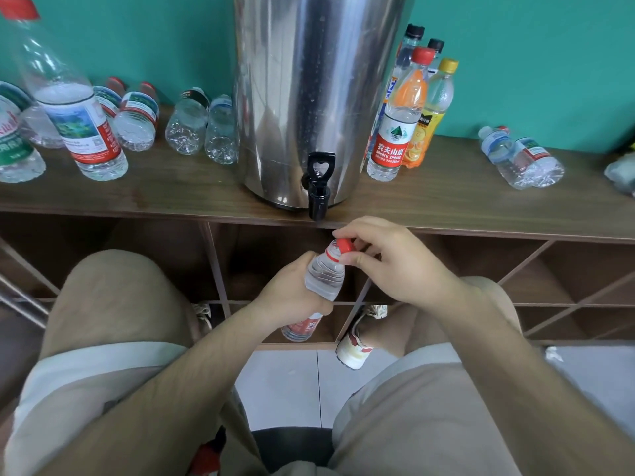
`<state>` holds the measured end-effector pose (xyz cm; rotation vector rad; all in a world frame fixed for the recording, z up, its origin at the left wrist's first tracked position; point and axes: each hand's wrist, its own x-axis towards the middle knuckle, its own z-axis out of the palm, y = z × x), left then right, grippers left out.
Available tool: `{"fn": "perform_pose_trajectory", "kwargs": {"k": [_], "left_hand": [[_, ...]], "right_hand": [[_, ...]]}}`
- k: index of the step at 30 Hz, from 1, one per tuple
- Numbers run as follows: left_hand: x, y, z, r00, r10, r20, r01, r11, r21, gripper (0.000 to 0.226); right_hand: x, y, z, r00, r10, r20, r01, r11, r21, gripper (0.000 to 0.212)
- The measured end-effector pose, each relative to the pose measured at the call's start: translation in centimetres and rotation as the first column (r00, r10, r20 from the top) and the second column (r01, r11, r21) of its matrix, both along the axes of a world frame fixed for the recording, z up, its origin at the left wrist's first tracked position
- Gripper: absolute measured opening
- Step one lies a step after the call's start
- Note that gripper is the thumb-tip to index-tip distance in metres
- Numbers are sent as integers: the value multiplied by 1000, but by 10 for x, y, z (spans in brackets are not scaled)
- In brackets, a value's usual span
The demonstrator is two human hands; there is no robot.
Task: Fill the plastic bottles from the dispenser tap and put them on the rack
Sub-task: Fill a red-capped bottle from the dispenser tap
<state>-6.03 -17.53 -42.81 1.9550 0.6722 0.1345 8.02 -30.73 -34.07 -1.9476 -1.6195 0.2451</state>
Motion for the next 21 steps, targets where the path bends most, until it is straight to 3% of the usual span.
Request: {"fn": "perform_pose_trajectory", "kwargs": {"k": [5, 11, 16, 19, 21], "left_hand": [[0, -7, 2, 998, -54, 22, 53, 998, 35, 53], [-3, -9, 7, 993, -114, 29, 116, 987, -112, 55], [-6, -6, 15, 964, -266, 7, 264, 953, -148, 57], [-5, -10, 20, 951, -308, 22, 307, 936, -171, 57], [-4, -13, 23, 941, -337, 24, 335, 924, -181, 67]], "right_hand": [[-1, -3, 27, 977, 152, 148, -131, 982, -138, 35], [-2, -6, 44, 965, 207, 163, -175, 966, -190, 37], [0, -14, 47, 945, 274, 177, -231, 945, -231, 34], [1, -18, 45, 893, 294, 342, -169, 921, -351, 35], [-1, -19, 44, 770, 329, 548, -169, 932, -322, 47]]}}
